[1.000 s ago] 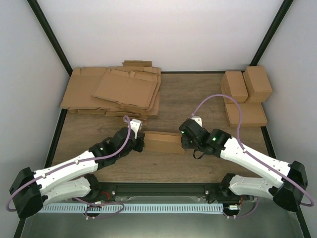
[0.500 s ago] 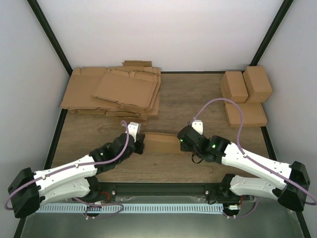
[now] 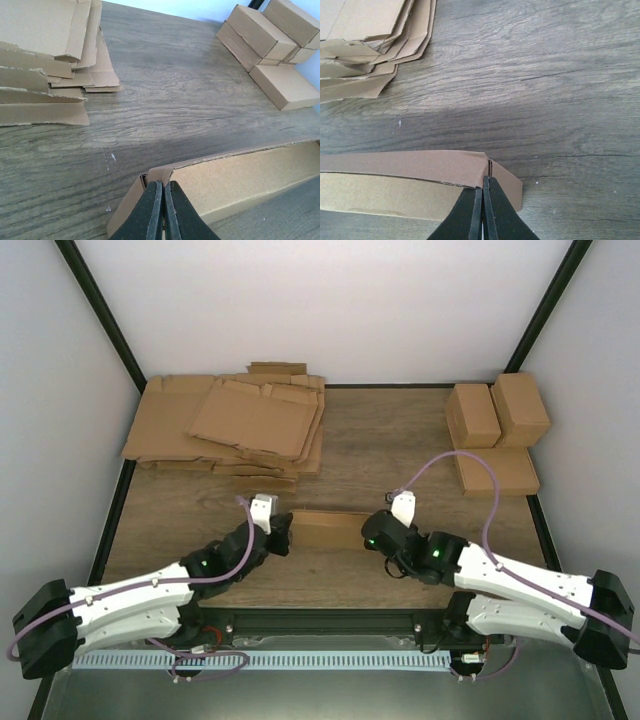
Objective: Fold the paper box
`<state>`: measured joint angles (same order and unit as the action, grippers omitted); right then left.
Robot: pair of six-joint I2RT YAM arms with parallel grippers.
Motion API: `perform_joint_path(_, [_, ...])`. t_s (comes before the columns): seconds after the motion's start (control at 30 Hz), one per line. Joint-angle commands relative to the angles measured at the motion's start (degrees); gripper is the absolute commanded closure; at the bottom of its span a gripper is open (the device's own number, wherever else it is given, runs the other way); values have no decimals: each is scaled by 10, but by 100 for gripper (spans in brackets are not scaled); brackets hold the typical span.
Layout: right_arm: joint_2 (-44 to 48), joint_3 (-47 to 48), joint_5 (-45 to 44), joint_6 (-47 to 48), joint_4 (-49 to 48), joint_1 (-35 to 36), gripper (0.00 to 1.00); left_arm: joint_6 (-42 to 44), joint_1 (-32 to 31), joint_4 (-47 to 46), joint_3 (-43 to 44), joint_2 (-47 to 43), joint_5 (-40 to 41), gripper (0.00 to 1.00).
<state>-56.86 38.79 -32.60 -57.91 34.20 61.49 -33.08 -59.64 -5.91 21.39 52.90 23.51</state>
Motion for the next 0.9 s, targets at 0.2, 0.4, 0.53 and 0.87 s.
perform_joint_path(0.2, [62, -92, 116, -4, 40, 13, 99, -31, -33, 50, -43, -14, -27, 96])
perform_joint_path(0.4, [16, -79, 115, 0, 43, 12, 99, -80, -66, 89, -19, 22, 29, 96])
perform_joint_path(0.53, [-5, -75, 113, 2, 43, 12, 99, -116, -96, 17, -64, 42, 60, 96])
perform_joint_path(0.87, [17, -74, 106, -4, 49, 13, 99, -115, -104, 148, 25, -22, 93, 84])
